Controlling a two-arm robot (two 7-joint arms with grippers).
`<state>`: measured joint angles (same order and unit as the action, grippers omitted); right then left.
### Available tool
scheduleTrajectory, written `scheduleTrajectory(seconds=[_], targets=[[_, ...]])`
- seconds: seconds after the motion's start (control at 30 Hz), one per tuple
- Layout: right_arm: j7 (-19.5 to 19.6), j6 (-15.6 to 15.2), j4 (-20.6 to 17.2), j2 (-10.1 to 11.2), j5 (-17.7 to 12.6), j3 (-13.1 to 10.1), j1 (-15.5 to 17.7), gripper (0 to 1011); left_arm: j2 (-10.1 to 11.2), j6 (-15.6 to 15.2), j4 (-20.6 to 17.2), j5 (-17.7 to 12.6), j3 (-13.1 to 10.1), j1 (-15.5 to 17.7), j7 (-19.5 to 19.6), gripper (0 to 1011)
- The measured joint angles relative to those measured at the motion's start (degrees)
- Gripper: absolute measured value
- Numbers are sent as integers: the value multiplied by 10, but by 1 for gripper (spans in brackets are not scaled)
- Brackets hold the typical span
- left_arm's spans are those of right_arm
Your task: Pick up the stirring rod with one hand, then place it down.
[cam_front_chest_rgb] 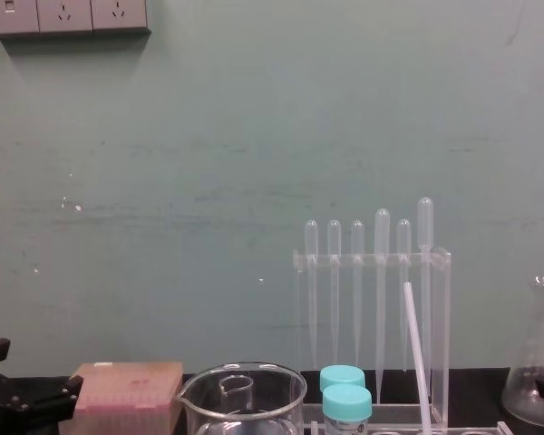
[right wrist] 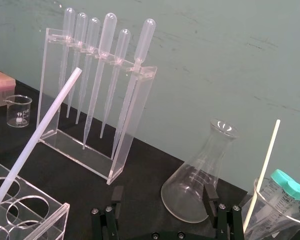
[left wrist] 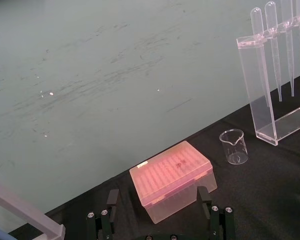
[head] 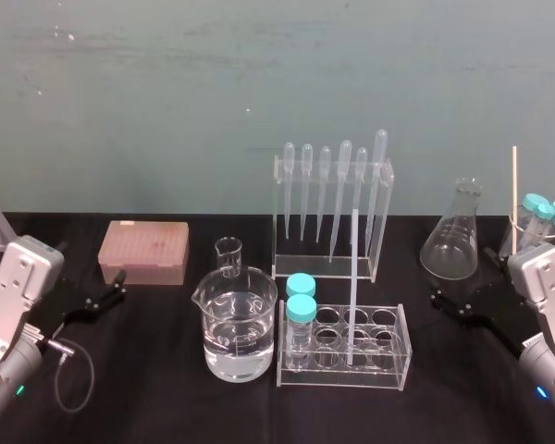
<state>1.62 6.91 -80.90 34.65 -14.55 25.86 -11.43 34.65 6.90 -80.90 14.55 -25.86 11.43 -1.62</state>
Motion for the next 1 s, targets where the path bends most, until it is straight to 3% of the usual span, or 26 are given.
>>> scheduleTrajectory(seconds=[1.0], targets=[[0,0,0,0,0,0,0,1003,0,0,0,0,0,0,0,1000]])
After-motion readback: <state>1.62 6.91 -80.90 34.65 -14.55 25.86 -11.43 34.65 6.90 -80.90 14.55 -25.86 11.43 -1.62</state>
